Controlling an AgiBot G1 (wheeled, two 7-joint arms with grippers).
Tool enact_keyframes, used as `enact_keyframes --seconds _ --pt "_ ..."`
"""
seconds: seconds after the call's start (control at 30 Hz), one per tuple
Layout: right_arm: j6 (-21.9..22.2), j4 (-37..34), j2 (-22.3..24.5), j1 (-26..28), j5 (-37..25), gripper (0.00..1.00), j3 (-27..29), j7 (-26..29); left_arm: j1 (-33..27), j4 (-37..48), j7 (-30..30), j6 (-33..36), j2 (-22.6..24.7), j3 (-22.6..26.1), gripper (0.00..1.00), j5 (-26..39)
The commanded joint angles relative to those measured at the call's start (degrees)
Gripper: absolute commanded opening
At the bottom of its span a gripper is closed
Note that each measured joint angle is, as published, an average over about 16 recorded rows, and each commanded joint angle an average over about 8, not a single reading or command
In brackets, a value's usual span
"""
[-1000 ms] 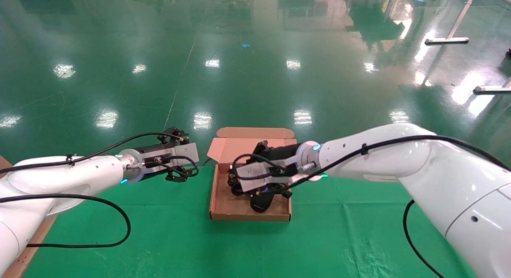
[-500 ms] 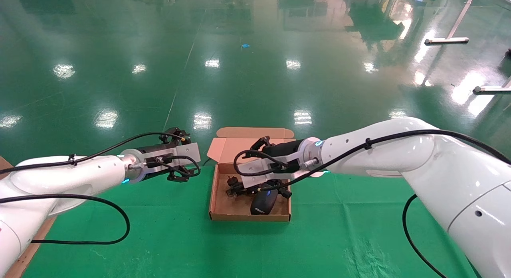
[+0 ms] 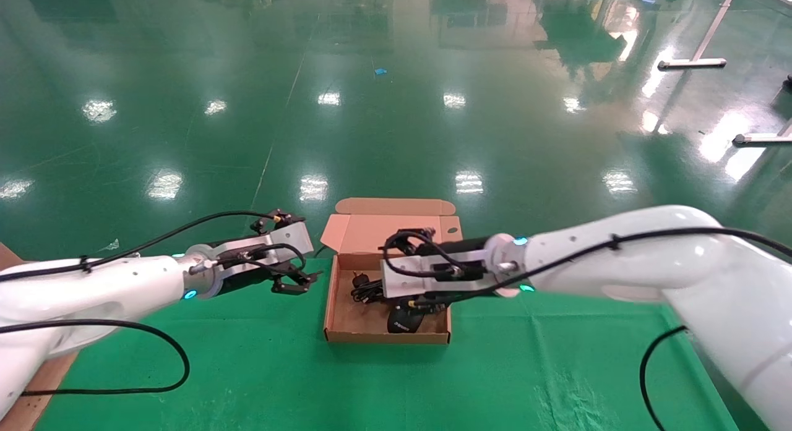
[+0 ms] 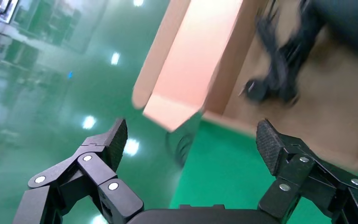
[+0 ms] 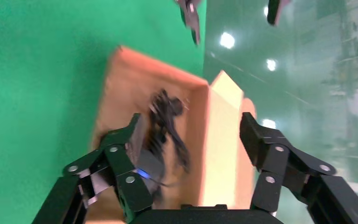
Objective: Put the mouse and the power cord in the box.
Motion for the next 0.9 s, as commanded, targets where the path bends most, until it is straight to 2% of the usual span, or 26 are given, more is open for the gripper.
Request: enact_keyframes --seconds 0.03,0.9 --pt "-1.38 1.41 1.49 -1.2 1.61 1.0 1.52 1.33 1.04 -2.15 -1.71 1.9 -1.29 -1.51 1.0 -0.82" --pt "-19.0 19.37 20.43 -16.5 22.12 1.0 20.96 18.34 14.3 -29.51 -23.52 26.11 -17.71 -20.69 1.0 -11.23"
